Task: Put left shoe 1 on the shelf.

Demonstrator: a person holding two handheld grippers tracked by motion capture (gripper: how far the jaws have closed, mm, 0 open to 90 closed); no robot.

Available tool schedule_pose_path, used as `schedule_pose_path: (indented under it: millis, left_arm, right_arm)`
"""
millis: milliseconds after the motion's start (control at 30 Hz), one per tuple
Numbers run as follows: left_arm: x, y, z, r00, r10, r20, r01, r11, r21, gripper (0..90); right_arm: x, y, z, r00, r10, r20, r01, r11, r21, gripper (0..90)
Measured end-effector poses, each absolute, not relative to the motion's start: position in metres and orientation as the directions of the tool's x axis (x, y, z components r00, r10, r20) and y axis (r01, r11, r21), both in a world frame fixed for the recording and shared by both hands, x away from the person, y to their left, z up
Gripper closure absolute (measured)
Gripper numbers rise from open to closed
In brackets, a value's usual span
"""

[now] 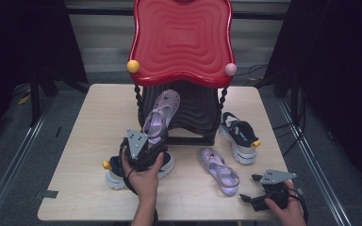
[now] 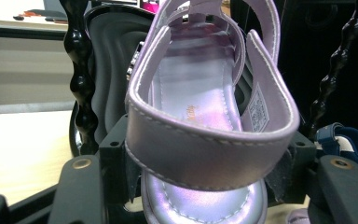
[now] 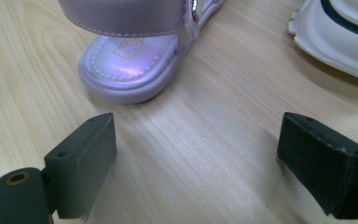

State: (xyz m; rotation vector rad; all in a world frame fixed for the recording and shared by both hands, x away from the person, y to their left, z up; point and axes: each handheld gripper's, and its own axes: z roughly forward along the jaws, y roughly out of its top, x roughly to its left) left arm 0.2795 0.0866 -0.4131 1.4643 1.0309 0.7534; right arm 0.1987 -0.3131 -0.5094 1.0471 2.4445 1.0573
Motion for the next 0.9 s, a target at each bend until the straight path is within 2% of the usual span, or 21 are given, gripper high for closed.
schedule_pose_path:
  millis: [133,900]
  left_arm:
    - [0.283,0.078,-0.413,0.368,0.925,-0.097,0.179,0.032,0.983,37.1]
    - [0.312,0.054,-0.410,0.292,0.950,-0.110,0.158,0.065,0.985,37.0]
  right_arm:
    - [0.199,-0.313,-0.509,-0.699,0.714,0.029,0.511,0.470,0.720,11.1]
    - [0.199,-0.313,-0.509,-0.702,0.712,0.028,0.508,0.472,0.720,11.1]
